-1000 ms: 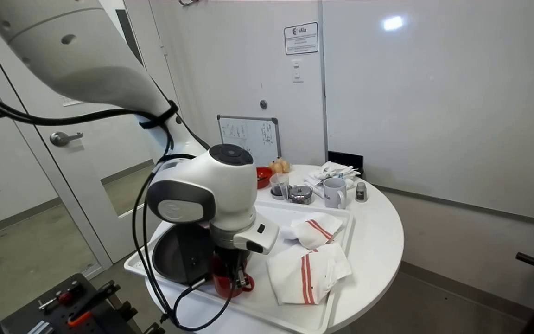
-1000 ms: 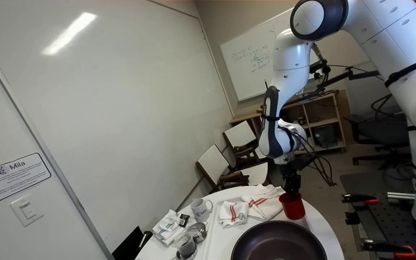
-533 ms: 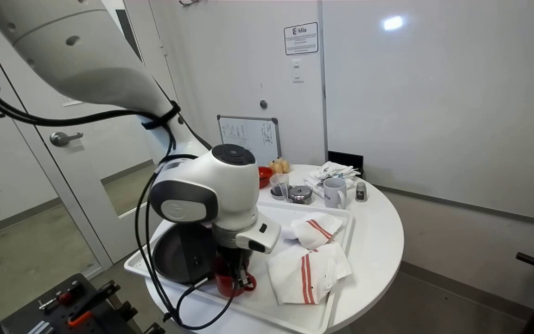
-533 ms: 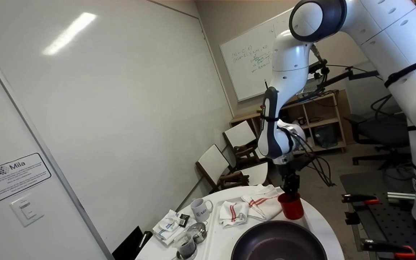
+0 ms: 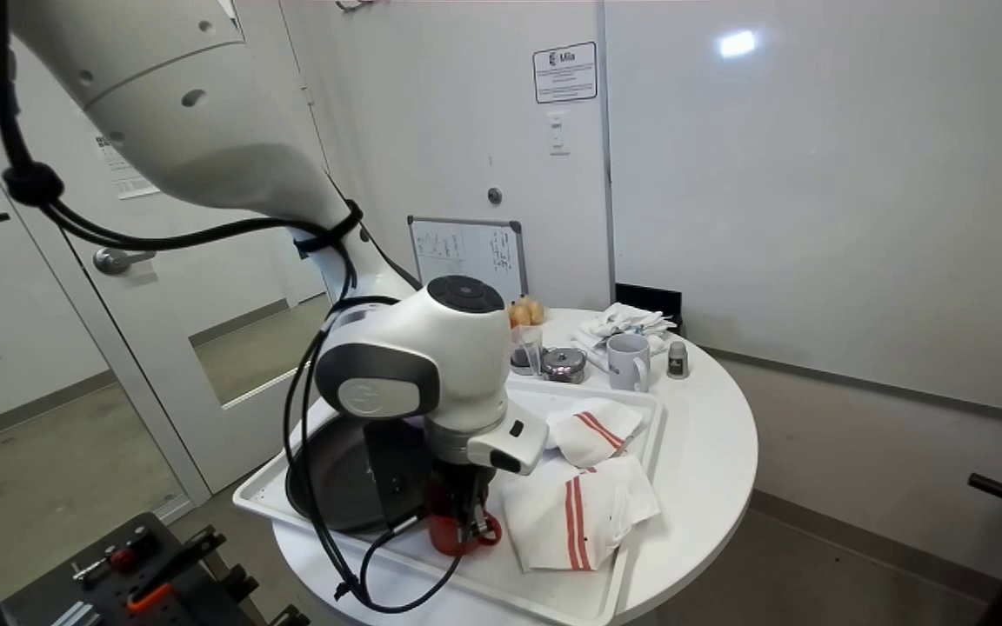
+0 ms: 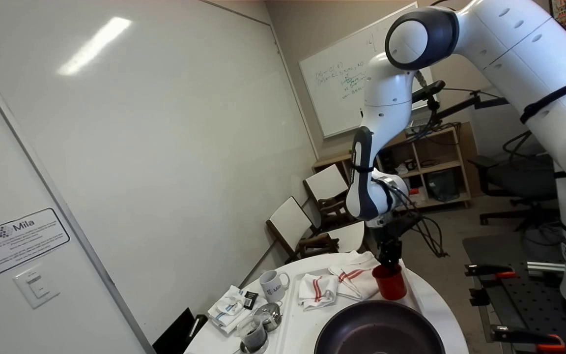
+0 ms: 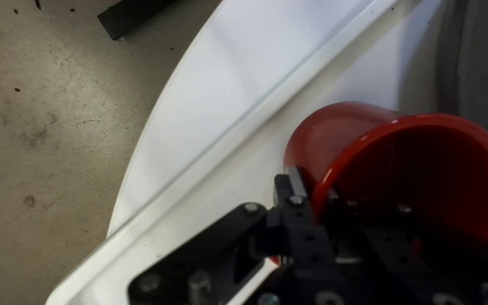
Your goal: Pick the red cup and move it to the bottom of the tray
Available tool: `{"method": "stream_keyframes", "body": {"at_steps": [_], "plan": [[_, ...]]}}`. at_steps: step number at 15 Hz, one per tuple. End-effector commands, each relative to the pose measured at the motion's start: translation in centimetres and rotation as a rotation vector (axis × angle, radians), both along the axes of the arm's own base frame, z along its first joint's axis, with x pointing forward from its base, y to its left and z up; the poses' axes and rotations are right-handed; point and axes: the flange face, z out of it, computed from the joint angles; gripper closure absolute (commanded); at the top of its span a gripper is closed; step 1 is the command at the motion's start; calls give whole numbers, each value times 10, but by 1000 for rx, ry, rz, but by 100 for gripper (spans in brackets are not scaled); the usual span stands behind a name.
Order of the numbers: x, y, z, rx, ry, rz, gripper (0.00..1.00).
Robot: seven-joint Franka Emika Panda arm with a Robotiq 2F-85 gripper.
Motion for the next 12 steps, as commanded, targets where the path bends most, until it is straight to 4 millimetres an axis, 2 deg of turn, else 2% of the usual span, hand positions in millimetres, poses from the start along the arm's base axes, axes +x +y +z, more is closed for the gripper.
{"method": "stream_keyframes", "body": {"at_steps": [1, 7, 12], "plan": [[10, -3, -10, -12, 27, -8, 99], [13, -6, -21, -30, 55, -14, 99], [15, -6, -21, -42, 60, -15, 99]]}}
